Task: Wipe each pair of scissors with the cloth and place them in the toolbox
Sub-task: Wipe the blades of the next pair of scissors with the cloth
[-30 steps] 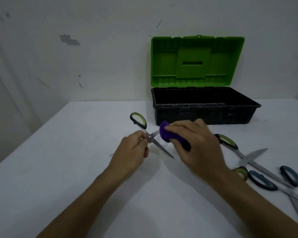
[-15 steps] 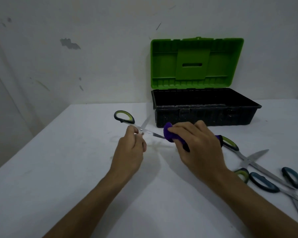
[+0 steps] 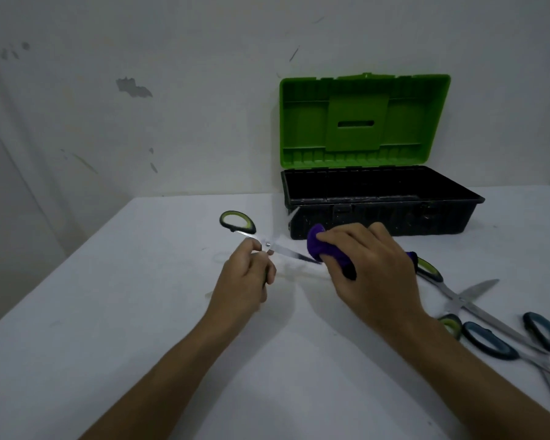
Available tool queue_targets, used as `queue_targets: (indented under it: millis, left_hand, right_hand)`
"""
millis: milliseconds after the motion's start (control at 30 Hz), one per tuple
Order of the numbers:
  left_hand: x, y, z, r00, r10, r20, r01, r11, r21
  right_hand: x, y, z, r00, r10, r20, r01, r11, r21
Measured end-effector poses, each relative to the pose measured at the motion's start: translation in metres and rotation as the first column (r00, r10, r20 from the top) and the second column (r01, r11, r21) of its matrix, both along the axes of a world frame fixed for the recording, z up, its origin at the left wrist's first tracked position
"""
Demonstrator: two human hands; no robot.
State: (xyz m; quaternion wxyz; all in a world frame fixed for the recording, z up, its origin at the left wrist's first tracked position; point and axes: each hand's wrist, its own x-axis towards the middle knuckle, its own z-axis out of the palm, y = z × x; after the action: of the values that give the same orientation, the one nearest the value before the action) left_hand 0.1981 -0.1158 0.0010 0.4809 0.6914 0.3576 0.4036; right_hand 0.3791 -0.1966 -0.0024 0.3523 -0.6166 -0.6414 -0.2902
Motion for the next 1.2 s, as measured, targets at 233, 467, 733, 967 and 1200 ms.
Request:
queue_targets:
  millis: [233,467,733,967,1200]
  left_hand:
    - [0.001,-0.002,0.001,0.997,-0.07,0.038,0.067,0.996,0.063]
    - [-0.012,0.016,0.002,0.994,0.039,0.103,-0.039,0.999,0.003]
    - [-0.003,0.004,0.006,0.994,-0.08,0.08,0.082,0.996,-0.029]
    - [-0.008,0.011,-0.001,1.0,-0.004,-0.009,0.003,1.0,-0.026]
    - [0.001,0.0,0.006,1.0,-0.017,-0.006,0.016,0.992,-0.126]
  right_hand:
    - [0.001,0.003,-0.009,1.0,0.009,-0.015,-0.011,0.99,-0.143]
    - [0.014,-0.003,0.001,0.998,-0.013,-0.069,0.015,1.0,0.021]
    - [-0.003,0.002,-0.006,0.988,0.143,-0.052,-0.15,0.973,-0.176]
    - [0.011,-0.002,-0.004,0.998,0.065,0.0,-0.065,0.996,-0.062]
    - [-0.004,0.002,-0.009,0.992,0.122,0.022,-0.116,0.977,-0.178]
